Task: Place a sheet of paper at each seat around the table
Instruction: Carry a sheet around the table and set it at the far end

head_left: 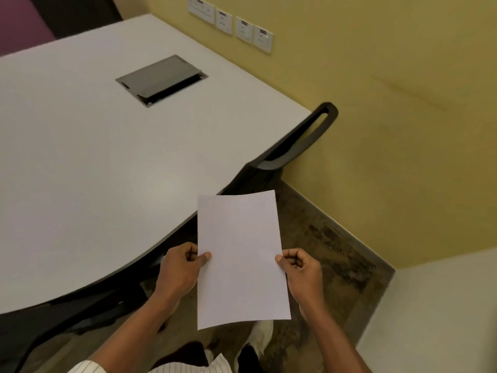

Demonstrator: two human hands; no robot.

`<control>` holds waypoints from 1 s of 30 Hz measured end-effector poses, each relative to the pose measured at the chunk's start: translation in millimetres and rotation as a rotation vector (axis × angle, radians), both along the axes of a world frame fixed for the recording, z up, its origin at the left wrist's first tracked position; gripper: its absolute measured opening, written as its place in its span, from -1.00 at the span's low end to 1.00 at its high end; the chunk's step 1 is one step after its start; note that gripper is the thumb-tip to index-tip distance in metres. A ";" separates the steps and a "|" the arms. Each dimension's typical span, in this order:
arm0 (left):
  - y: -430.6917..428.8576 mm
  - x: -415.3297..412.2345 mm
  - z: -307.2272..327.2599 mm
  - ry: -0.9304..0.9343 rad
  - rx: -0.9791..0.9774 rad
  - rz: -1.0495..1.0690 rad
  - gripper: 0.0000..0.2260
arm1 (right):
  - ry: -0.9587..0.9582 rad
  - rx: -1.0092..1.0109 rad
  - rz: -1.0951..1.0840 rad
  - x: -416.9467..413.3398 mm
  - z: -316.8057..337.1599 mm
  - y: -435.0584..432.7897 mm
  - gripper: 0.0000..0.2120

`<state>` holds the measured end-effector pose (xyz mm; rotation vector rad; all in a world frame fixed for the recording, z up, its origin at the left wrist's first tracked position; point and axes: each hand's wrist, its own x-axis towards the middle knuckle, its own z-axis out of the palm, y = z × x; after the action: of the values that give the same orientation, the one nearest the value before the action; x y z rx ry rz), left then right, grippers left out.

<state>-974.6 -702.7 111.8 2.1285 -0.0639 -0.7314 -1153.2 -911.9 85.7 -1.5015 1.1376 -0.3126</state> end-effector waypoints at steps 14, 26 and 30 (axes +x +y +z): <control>-35.3 39.1 2.8 -0.050 -0.084 0.442 -0.90 | -0.001 -0.125 0.463 141.1 14.4 -56.1 -0.94; -65.0 164.2 1.8 -0.101 -0.097 0.608 -0.78 | 0.002 -0.060 0.471 277.0 57.6 -66.3 -0.92; -61.7 207.0 12.0 -0.119 -0.077 0.596 -0.79 | -0.031 -0.273 0.524 320.0 83.1 -45.3 -0.91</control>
<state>-767.6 -764.5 123.8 1.9645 0.4526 -0.2441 -833.2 -957.2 168.8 -1.9636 0.6568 -0.1300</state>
